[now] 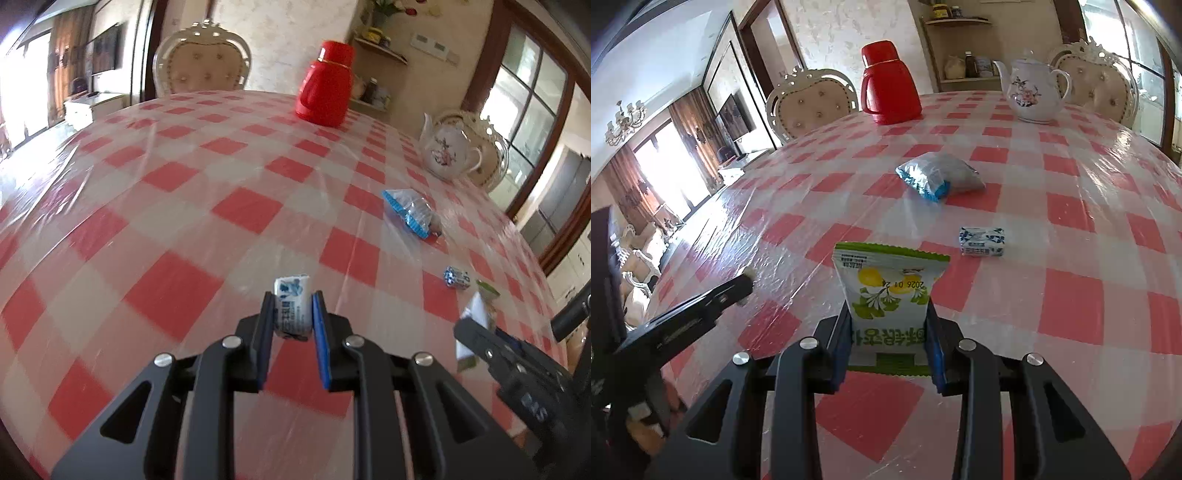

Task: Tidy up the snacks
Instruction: 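Carry the candy and juice packet over the white box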

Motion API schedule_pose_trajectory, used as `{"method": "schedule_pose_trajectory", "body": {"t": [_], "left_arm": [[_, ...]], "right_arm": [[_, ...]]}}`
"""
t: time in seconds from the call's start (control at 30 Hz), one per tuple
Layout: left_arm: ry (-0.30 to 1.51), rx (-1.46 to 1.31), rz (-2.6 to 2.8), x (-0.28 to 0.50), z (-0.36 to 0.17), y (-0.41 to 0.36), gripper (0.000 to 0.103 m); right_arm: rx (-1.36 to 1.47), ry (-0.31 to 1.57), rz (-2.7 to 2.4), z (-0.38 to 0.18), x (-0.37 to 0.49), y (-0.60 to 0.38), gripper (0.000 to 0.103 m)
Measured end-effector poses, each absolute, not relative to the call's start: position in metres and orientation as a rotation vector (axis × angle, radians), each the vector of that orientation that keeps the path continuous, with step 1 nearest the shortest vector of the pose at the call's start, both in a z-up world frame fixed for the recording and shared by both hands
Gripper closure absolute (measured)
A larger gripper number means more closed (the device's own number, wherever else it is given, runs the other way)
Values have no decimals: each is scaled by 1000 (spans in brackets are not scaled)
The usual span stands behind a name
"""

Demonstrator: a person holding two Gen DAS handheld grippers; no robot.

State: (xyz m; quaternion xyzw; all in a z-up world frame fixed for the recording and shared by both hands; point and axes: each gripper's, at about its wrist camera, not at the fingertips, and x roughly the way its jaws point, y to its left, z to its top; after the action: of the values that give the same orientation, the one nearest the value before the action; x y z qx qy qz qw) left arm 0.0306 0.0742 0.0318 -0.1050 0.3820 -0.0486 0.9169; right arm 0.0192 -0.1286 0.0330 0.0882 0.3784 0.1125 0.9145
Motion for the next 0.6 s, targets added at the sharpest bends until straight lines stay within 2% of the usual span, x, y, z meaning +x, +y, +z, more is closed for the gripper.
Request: {"method": "schedule_pose_trajectory", "body": {"t": [0.6], "left_arm": [[756, -138, -11, -56, 39, 100, 83]], "right_arm": [[105, 805, 441, 34, -20, -68, 68]]}}
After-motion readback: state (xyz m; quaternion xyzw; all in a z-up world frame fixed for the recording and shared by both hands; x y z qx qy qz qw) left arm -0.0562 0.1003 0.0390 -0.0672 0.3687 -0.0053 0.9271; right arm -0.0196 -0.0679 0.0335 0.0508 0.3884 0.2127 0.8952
